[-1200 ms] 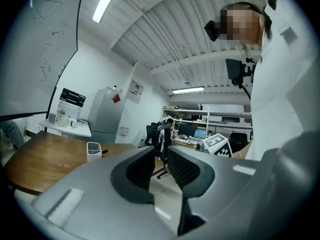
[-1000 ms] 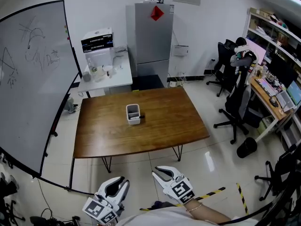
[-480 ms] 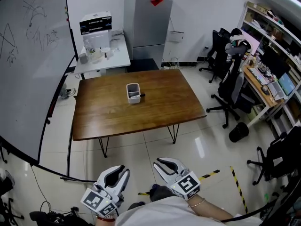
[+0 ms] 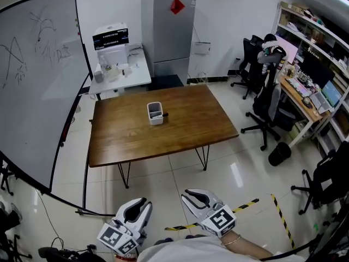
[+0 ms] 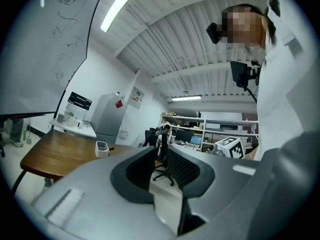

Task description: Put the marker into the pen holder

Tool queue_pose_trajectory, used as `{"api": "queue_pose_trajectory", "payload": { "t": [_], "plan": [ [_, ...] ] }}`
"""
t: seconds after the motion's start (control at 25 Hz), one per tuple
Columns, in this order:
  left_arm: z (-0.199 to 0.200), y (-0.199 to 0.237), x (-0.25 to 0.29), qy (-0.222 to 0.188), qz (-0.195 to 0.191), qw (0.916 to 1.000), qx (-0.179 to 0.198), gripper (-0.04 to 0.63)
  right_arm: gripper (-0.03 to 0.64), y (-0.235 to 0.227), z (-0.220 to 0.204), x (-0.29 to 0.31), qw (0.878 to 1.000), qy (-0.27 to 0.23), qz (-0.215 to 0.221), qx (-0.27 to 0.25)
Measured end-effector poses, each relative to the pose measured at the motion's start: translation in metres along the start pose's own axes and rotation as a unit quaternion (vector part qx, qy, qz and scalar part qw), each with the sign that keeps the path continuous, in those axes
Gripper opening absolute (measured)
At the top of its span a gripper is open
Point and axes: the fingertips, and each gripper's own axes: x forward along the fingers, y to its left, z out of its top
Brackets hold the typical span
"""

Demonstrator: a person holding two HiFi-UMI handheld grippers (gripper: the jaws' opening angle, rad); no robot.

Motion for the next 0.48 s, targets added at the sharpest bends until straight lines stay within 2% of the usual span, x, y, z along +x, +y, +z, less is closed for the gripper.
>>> {"api": "queue_pose_trajectory", "payload": {
  "t": [0.2, 0.32, 0.48],
  "plan": [
    [0.008, -0.029, 0.023, -0.002, -0.026, 0.9996, 0.013, 0.052, 0.063, -0.013, 0.016, -0.025, 1.0, -0.027, 0.001, -0.01],
    [0.002, -0.043, 0.039, -0.005, -0.028, 0.9996, 0.009, 0.052, 0.06, -0.028, 0.009, -0.038, 1.0, -0.029, -0.01, 0.004],
    [-0.004, -0.051, 0.033, 0.005, -0.015, 0.9999, 0.007, 0.052, 0.052, -0.028, 0.006, -0.05, 1.0, -0.028, -0.009, 0.002]
  ]
}}
